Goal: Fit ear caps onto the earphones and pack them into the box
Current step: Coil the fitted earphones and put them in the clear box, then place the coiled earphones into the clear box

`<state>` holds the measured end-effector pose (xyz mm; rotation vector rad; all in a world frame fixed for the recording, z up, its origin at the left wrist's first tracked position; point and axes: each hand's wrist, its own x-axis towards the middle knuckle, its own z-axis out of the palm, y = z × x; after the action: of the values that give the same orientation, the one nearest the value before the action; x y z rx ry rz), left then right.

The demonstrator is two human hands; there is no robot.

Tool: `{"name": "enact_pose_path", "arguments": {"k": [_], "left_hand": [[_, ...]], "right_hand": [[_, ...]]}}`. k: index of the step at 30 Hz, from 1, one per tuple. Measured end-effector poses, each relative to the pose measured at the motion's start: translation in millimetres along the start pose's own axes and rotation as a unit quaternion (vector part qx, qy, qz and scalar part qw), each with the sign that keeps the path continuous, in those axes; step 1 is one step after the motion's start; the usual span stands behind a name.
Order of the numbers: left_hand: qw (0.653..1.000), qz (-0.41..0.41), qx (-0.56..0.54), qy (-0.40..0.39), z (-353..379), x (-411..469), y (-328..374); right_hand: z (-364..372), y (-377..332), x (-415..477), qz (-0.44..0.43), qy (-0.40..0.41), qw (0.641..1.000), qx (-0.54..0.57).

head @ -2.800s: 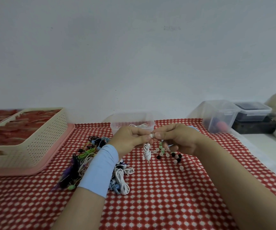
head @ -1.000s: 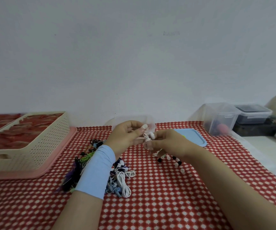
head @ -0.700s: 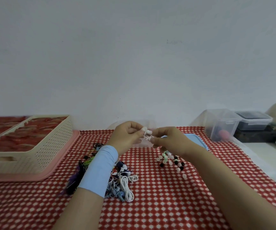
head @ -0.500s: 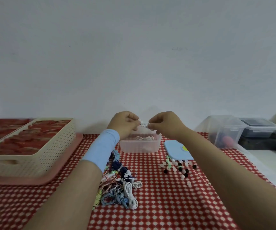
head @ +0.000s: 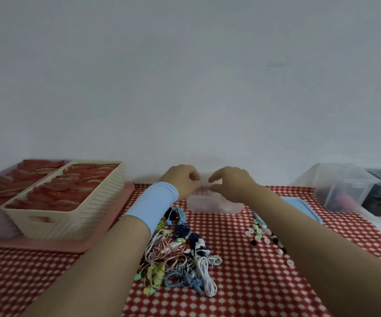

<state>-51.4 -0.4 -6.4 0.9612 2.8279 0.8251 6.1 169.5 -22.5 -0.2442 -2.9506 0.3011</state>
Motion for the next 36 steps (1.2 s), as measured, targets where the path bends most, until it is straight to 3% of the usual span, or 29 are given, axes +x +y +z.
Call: {"name": "enact_pose_path", "arguments": {"k": [4, 9, 14, 20, 26, 30, 36], "left_hand": [[1.0, 0.002, -0.01, 0.008, -8.5, -16.5, -14.2], [0.992, -0.029, 0.091, -0.077, -8.8, -40.0, -29.1], [0.987, -0.044, 0.101, -0.115, -5.9, -56.7, -43.3], [0.994, -0.056, 0.054, -0.072, -24.5, -69.7, -45.1], [0.998, -0.004, -0.011, -0.062, -32.7, -68.8, -30.3], [0.992, 0.004, -0.115, -0.056, -33.7, -68.1, -10.5], [0.963, 0.005, -0.254, -0.085, -19.4, -66.6, 25.3]], "right_hand": [[-10.2, -24.4, -15.9, -0.047, 0.035, 0.995, 0.083], [10.6, -64.4, -25.8, -0.056, -0.066, 0.994, 0.062], [45.3, -84.4, -19.9, -0.026, -0.115, 0.993, 0.013], [51.4, -92.3, -20.0, -0.024, -0.076, 0.997, 0.023], [10.9, -82.0, -37.2, -0.065, 0.008, 0.988, 0.14], [-7.5, -56.2, -47.5, -0.044, 0.09, 0.957, 0.273], [-35.1, -12.6, -70.7, -0.009, 0.049, 0.924, 0.379]]}}
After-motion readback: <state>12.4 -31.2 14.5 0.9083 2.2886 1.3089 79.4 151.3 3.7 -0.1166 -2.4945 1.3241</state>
